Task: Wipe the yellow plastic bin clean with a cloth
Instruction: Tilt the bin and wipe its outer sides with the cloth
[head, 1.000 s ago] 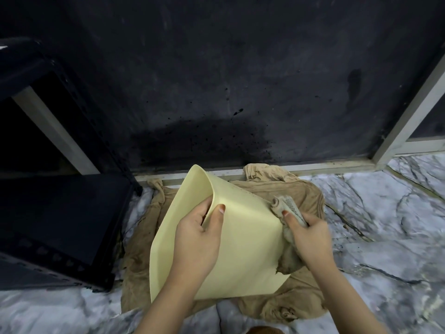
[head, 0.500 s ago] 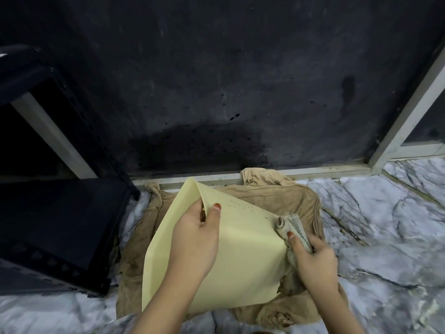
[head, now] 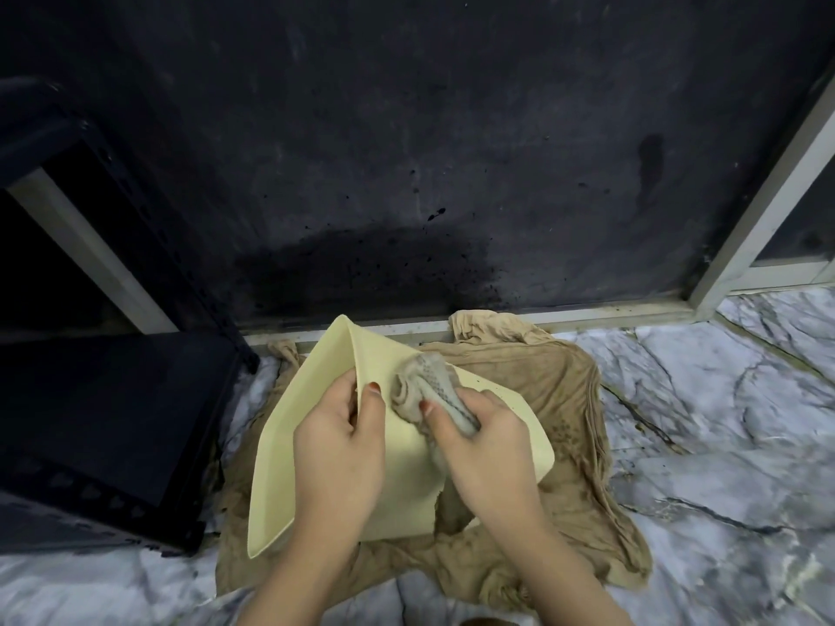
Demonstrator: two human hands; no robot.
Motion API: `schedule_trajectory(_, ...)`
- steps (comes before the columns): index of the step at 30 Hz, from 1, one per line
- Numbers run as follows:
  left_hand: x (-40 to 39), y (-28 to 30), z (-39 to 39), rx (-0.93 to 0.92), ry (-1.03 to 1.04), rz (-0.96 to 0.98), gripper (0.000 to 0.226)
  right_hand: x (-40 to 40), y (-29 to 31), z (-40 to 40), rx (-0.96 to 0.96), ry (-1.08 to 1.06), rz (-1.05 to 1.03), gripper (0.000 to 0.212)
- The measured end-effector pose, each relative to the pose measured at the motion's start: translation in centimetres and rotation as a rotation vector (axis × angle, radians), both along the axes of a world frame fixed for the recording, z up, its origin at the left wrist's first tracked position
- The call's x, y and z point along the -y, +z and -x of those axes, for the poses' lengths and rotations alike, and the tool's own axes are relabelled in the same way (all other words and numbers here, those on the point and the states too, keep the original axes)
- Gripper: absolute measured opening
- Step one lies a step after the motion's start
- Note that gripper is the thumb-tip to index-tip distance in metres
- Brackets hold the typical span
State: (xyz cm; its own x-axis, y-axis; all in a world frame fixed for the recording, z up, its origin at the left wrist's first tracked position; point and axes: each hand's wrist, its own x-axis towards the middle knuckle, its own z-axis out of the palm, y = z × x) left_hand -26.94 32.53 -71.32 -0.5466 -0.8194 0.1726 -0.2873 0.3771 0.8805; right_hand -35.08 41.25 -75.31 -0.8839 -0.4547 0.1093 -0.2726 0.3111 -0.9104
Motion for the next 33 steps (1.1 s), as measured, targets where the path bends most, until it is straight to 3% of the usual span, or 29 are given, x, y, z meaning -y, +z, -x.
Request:
schedule_trajectory(14,0.4,-0.5,-0.1,-0.037,0.022,-0.024,0.026,-4.7,-7.0,6.9,0.251,-0.293,-0.248,0.038)
schedule_trajectory(21,0.4,-0.9,-0.1,-0.006,0.021,0.000,0.020,-6.1,-8.0,5.7,0.284,-0.329,-0.188,0.030)
schedule_trajectory(24,0.3,-1.0,-0.1,-0.012,0.006,0.012,0.021,-5.3,-6.2,3.2,0.226,-0.293,-0.095,0.021)
schedule_trajectory(28,-0.3,-1.0,0.1,-0.010,-0.019,0.040,0.025,-2.4,-2.0,-0.3,0.120,-0.092,0.063,0.007)
schedule_trajectory(33,-0.2,-0.6,0.1,-0.008,-0.038,0.048,0.026,-0.5,0.1,-0.7,0.045,0.030,0.060,0.015)
